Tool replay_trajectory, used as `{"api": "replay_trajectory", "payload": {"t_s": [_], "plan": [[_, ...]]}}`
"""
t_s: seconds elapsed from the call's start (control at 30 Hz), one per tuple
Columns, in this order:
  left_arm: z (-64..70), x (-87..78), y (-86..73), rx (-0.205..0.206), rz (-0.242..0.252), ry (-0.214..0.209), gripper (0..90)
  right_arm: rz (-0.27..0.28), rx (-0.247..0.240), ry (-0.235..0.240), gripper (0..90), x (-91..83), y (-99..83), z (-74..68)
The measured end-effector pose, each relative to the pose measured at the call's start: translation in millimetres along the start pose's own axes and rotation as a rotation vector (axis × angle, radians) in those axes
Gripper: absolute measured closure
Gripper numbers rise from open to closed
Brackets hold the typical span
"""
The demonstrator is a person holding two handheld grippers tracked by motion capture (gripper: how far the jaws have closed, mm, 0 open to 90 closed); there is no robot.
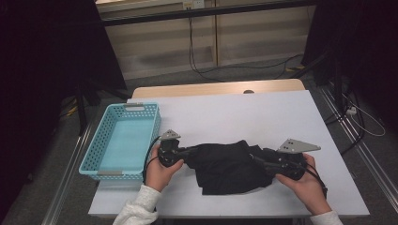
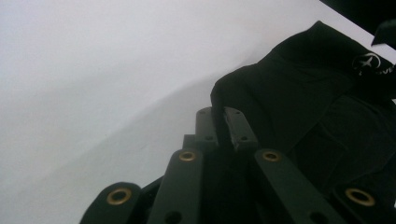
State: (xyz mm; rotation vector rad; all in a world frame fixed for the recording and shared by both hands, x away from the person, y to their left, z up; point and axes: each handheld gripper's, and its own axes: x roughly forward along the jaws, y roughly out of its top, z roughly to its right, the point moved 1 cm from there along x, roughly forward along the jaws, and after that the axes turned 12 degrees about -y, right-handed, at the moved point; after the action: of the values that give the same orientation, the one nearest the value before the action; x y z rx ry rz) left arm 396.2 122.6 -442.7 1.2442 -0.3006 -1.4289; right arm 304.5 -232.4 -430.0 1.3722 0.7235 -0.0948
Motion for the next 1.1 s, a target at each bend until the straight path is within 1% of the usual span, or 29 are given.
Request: {"api": "replay_trajectory", "payload": {"t_s": [0.03, 0.07, 0.13, 0.23, 0.27, 0.3, 0.33, 0.37, 0.4, 0.43, 0.47, 0.5, 0.53, 0.57, 0.6, 0.63, 0.67, 0.7, 0.73, 0.8, 0.87, 0.9, 0.93, 0.97, 1.0, 1.03, 1.07, 1.1], "plan": [[-0.1, 0.1, 0.0, 0.0, 0.0, 0.001, 85.3, 0.005, 0.016, -0.007, 47.8, 0.3, 1.3, 2.8], [-0.1, 0.1, 0.0, 0.0, 0.0, 0.001, 85.3, 0.005, 0.016, -0.007, 47.8, 0.3, 1.3, 2.8], [-0.2, 0.1, 0.0, -0.002, 0.001, 0.001, 85.3, 0.002, 0.03, -0.024, 47.6, 1.2, 3.5, 8.5], [-0.5, 0.7, 0.1, 0.004, -0.004, -0.001, 85.3, 0.011, 0.065, -0.047, 45.8, 5.1, 5.9, 15.3], [-0.1, 1.2, -0.1, 0.001, -0.004, 0.0, 85.3, 0.002, 0.07, -0.061, 45.9, 7.6, 5.9, 16.5], [0.1, 1.6, -0.1, 0.001, -0.004, -0.001, 85.3, -0.034, 0.075, -0.073, 46.5, 15.9, 2.8, 17.6], [0.1, 1.9, -0.2, 0.002, -0.006, 0.0, 85.3, -0.034, 0.075, -0.073, 46.5, 15.9, 2.8, 17.6], [0.1, 2.1, -0.4, 0.003, -0.005, 0.001, 85.3, -0.071, 0.074, -0.076, 48.1, 26.2, -4.1, 16.0], [0.1, 1.9, -0.4, 0.002, -0.008, 0.0, 85.3, -0.071, 0.074, -0.076, 48.1, 26.2, -4.1, 16.0], [0.2, 1.9, -0.6, 0.001, -0.007, -0.001, 85.3, -0.124, 0.071, -0.076, 48.6, 35.9, -12.2, 14.5], [0.0, 1.6, -0.7, -0.001, -0.008, -0.003, 85.3, -0.124, 0.071, -0.076, 48.6, 35.9, -12.2, 14.5], [-0.7, 1.1, -1.0, -0.001, -0.007, -0.001, 85.3, -0.146, 0.091, -0.077, 49.6, 41.8, -17.9, 13.7], [-0.7, 1.1, -1.0, -0.001, -0.007, -0.001, 85.3, -0.146, 0.091, -0.077, 49.6, 41.8, -17.9, 13.7], [-1.0, 1.0, -1.4, -0.003, -0.002, 0.001, 85.2, -0.148, 0.084, -0.064, 55.3, 42.8, -18.2, 10.9], [-1.0, 1.0, -1.6, -0.006, -0.002, 0.002, 85.1, -0.143, 0.065, -0.066, 60.3, 42.2, -17.3, 9.3], [-1.0, 1.0, -1.6, -0.006, -0.002, 0.002, 85.1, -0.142, 0.053, -0.052, 67.6, 41.8, -16.9, 8.0], [-1.0, 1.0, -1.7, -0.005, -0.004, 0.003, 85.1, -0.142, 0.053, -0.052, 67.6, 41.8, -16.9, 8.0], [-0.8, 1.0, -1.8, -0.004, -0.003, 0.003, 84.7, -0.137, 0.051, -0.035, 77.7, 41.0, -16.6, 6.9], [-0.8, 1.0, -1.8, -0.004, -0.003, 0.003, 84.4, -0.137, 0.051, -0.035, 77.7, 41.0, -16.6, 6.9], [-0.5, 0.7, -1.6, -0.002, -0.003, 0.002, 84.1, -0.128, 0.057, -0.031, 84.0, 39.0, -16.3, 8.9], [-0.4, 0.2, -1.5, -0.006, -0.001, 0.003, 84.0, -0.099, 0.065, -0.044, 85.3, 34.8, -15.0, 12.6], [-0.8, -0.1, -1.5, -0.007, 0.0, 0.005, 84.0, -0.079, 0.086, -0.046, 85.5, 29.3, -13.2, 17.5], [-0.8, -0.1, -1.5, -0.007, 0.0, 0.005, 84.1, -0.079, 0.086, -0.046, 85.5, 29.3, -13.2, 17.5], [-1.1, -0.3, -1.4, -0.006, 0.001, 0.004, 84.3, -0.051, 0.098, -0.055, 85.5, 23.2, -11.6, 22.6], [-1.1, -0.3, -1.4, -0.006, 0.001, 0.004, 84.4, -0.051, 0.098, -0.055, 85.5, 23.2, -11.6, 22.6], [-0.8, -0.2, -1.0, -0.005, 0.0, 0.004, 84.7, -0.025, 0.122, -0.058, 85.7, 17.9, -10.4, 28.6], [-0.8, -0.2, -1.0, -0.005, 0.0, 0.004, 84.8, -0.025, 0.122, -0.058, 85.7, 17.9, -10.4, 28.6], [-0.7, -0.4, -0.7, -0.006, 0.002, 0.003, 84.9, -0.004, 0.138, -0.063, 85.7, 12.7, -9.4, 34.1]]}}
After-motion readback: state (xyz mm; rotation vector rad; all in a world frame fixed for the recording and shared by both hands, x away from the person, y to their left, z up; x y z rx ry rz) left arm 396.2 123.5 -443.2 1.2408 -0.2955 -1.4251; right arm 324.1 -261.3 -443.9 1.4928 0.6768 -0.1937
